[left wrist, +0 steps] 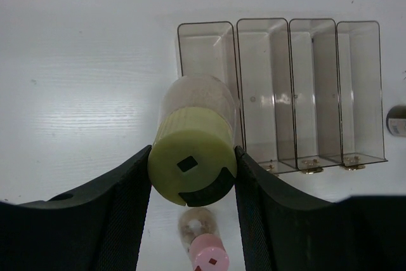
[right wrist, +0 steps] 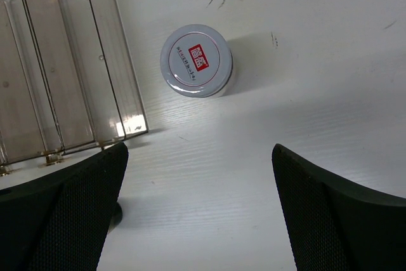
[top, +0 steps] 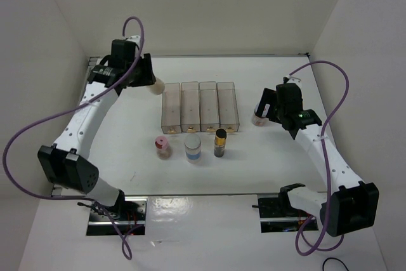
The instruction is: Organize the condiment bottles
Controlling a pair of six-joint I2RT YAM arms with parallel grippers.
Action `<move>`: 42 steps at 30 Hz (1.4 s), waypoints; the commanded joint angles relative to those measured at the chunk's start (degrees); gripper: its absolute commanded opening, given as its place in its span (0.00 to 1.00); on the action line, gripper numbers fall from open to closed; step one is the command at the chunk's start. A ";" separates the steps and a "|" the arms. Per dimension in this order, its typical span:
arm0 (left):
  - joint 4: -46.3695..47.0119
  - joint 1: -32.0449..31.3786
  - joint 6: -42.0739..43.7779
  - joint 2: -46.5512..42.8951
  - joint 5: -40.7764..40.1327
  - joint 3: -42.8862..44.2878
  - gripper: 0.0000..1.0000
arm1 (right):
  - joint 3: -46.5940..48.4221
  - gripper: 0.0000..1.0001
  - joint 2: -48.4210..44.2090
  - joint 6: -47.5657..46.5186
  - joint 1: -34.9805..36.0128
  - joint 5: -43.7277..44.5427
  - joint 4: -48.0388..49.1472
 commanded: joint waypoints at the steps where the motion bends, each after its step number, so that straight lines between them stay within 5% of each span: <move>1: 1.62 -2.35 1.61 3.66 -0.53 2.65 0.42 | 0.03 0.98 0.33 0.11 -0.15 1.17 2.37; 42: 6.80 -8.60 2.67 26.43 -6.78 6.69 0.47 | 0.03 0.98 2.00 0.11 -0.15 1.70 2.37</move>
